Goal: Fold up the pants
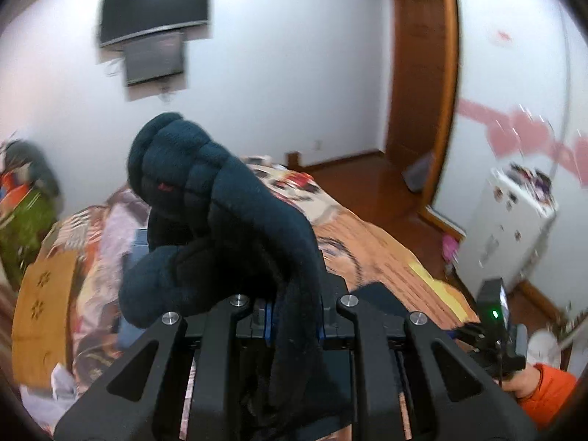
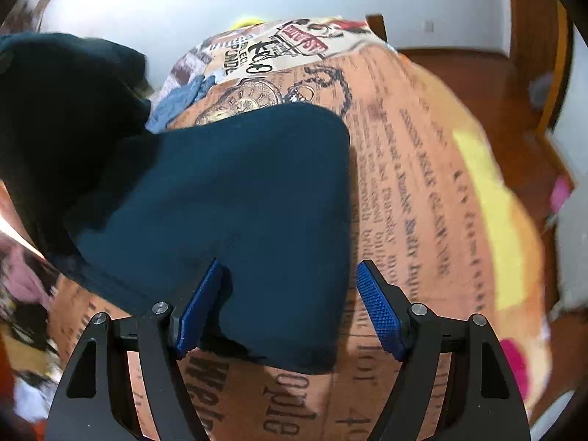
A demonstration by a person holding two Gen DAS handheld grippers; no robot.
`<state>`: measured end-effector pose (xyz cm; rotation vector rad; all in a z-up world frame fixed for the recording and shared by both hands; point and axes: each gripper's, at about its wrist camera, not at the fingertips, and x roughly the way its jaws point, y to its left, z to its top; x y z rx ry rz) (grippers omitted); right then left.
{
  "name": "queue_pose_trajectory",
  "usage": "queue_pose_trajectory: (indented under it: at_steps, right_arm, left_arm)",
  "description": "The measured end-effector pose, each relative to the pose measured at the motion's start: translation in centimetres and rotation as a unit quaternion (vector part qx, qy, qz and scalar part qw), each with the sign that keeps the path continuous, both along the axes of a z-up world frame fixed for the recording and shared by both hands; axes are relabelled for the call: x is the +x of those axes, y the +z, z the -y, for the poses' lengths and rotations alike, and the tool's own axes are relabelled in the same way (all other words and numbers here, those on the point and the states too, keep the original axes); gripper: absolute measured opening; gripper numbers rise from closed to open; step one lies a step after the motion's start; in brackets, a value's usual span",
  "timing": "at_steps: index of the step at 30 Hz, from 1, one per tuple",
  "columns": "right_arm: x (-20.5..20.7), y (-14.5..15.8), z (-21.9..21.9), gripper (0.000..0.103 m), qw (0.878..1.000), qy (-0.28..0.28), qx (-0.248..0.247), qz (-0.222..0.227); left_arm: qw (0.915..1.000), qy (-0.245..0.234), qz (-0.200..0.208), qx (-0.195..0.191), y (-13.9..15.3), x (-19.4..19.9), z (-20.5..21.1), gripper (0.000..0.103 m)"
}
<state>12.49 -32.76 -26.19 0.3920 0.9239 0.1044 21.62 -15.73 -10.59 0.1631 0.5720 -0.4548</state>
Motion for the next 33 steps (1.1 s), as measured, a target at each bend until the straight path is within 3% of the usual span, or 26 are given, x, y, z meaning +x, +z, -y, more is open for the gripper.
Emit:
queue_pose_trajectory:
  at_steps: [5, 9, 15, 20, 23, 26, 28, 29, 30, 33]
  right_arm:
    - [-0.2, 0.3, -0.2, 0.073, 1.0, 0.005, -0.003, 0.011]
    - [-1.0, 1.0, 0.0, 0.073, 1.0, 0.008, -0.012, 0.019]
    - [-3.5, 2.0, 1.4, 0.073, 0.999, -0.007, -0.007, 0.035]
    - [-5.3, 2.6, 2.8, 0.073, 0.998, -0.031, -0.033, 0.034]
    - [-5.9, 2.7, 3.2, 0.073, 0.998, -0.039, -0.042, 0.032]
    - [-6.4, 2.7, 3.4, 0.073, 0.998, -0.044, -0.036, 0.03]
    - [-6.7, 2.7, 3.4, 0.073, 0.998, -0.044, -0.037, 0.029]
    - [-6.8, 2.8, 3.3, 0.073, 0.998, -0.044, -0.037, 0.029]
    - [-6.5, 2.8, 3.2, 0.073, 0.998, -0.045, -0.036, 0.029]
    - [-6.8, 3.0, 3.0, 0.073, 0.998, -0.043, -0.037, 0.032]
  left_arm:
    - [0.9954, -0.069, -0.026, 0.061, -3.4, -0.8, 6.1, 0.016]
    - [0.9844, -0.114, -0.054, 0.123, -7.5, -1.7, 9.8, 0.016]
    - [0.9725, -0.145, -0.101, 0.152, -11.6, -3.1, 11.5, 0.017]
    - [0.9698, -0.152, -0.113, 0.154, -12.1, -3.9, 11.5, 0.023]
    - [0.9677, -0.158, -0.127, 0.15, -12.1, -4.1, 12.2, 0.036]
    - [0.9668, -0.161, -0.147, 0.133, -11.5, -3.9, 12.0, 0.04]
    - [0.9659, -0.167, -0.152, 0.127, -10.8, -4.2, 11.8, 0.05]
    - [0.9659, -0.171, -0.156, 0.116, -10.2, -4.3, 11.4, 0.062]
    - [0.9679, -0.17, -0.155, 0.101, -9.4, -4.5, 10.8, 0.068]
    - [0.9748, -0.153, -0.146, 0.07, -7.2, -4.4, 8.6, 0.069]
